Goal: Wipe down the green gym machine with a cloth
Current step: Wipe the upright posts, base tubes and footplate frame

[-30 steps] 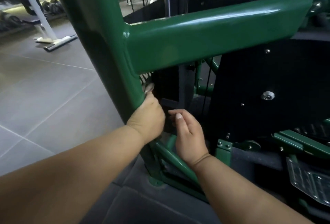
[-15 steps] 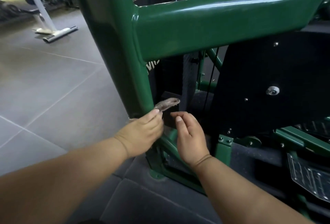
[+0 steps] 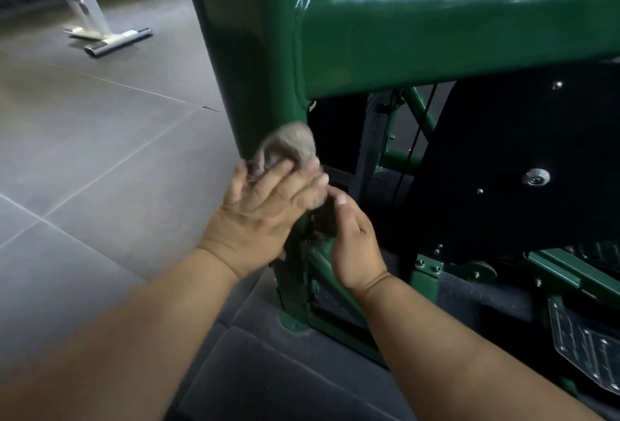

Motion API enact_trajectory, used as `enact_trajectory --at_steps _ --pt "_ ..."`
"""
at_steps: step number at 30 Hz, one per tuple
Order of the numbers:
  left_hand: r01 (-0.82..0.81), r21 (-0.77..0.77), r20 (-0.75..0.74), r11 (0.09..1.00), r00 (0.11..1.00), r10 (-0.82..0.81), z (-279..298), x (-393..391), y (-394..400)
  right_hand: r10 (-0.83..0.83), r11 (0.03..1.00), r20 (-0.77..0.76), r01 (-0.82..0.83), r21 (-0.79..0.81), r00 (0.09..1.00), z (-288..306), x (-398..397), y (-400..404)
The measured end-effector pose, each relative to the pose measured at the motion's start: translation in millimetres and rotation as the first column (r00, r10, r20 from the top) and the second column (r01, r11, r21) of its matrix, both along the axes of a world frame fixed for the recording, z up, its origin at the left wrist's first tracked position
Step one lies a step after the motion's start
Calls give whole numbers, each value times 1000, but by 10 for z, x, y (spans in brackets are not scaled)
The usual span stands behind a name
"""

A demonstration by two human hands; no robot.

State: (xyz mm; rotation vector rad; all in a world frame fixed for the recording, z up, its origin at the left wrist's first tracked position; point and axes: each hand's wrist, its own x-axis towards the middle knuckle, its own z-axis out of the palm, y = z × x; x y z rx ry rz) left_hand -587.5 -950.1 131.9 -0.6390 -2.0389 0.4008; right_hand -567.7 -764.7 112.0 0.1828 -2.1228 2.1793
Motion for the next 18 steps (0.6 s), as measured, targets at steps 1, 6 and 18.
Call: enact_trajectory --at_steps 1,6,18 --pt "-8 140 7 990 1000 7 26 -5 62 4 998 38 -2 -62 999 12 1 -29" --pt "-66 927 174 368 948 -268 44 -18 364 39 999 21 -39 9 999 59 -35 -88" --pt "-264 959 203 -103 893 -401 -527 -103 435 40 994 -55 -34 108 998 -26 -188 -269"
